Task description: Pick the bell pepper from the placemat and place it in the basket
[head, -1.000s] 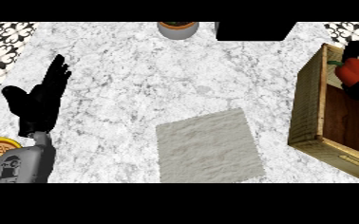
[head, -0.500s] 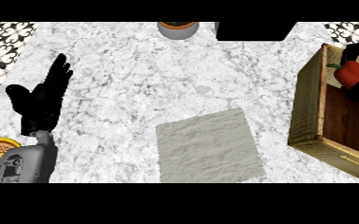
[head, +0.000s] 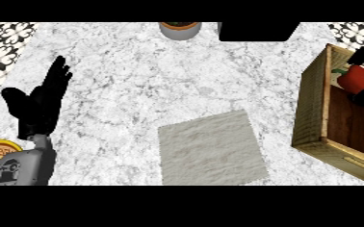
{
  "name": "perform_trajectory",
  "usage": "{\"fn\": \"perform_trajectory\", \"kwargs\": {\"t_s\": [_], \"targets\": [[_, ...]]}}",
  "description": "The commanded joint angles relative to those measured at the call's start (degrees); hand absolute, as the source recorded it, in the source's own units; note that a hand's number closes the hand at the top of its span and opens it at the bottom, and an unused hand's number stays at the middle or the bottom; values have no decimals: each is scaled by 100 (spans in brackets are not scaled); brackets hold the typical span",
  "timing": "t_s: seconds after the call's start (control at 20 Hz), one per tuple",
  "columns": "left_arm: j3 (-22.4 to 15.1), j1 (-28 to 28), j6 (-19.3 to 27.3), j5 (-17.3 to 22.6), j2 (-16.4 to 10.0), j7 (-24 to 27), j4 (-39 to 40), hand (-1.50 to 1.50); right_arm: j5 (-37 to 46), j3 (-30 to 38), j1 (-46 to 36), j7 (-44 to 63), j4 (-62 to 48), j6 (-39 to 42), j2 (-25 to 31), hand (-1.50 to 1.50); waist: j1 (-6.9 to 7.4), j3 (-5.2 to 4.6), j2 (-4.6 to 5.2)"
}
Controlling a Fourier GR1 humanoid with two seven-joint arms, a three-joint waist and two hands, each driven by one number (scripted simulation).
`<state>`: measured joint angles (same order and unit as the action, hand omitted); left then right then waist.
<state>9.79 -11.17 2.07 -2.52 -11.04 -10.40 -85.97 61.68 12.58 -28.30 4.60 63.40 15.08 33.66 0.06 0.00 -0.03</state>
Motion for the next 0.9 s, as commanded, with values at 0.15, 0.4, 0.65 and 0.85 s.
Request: {"fn": "perform_trajectory", "kwargs": {"t_s": [0.15, 0.4, 0.65, 0.85], "targets": [[-62, 21, 46, -67, 93, 116, 145, 0, -889, 778, -82, -98, 406, -422, -398, -150, -47, 1, -15], [51, -178, 93, -58, -74, -204, -54, 0, -1632, 1453, -362, 161, 691, -326, -497, -150, -65, 2, -25], [-39, 41, 104, -96, 100, 116, 122, 0, -2341, 2130, -297, 953, 1297, -21, -598, -150, -114, -5, -32], [-57, 101, 181, -133, 108, -67, -142, 0, -3134, 3053, 18, 989, 1308, 308, -252, -150, -136, 1, -37]]}}
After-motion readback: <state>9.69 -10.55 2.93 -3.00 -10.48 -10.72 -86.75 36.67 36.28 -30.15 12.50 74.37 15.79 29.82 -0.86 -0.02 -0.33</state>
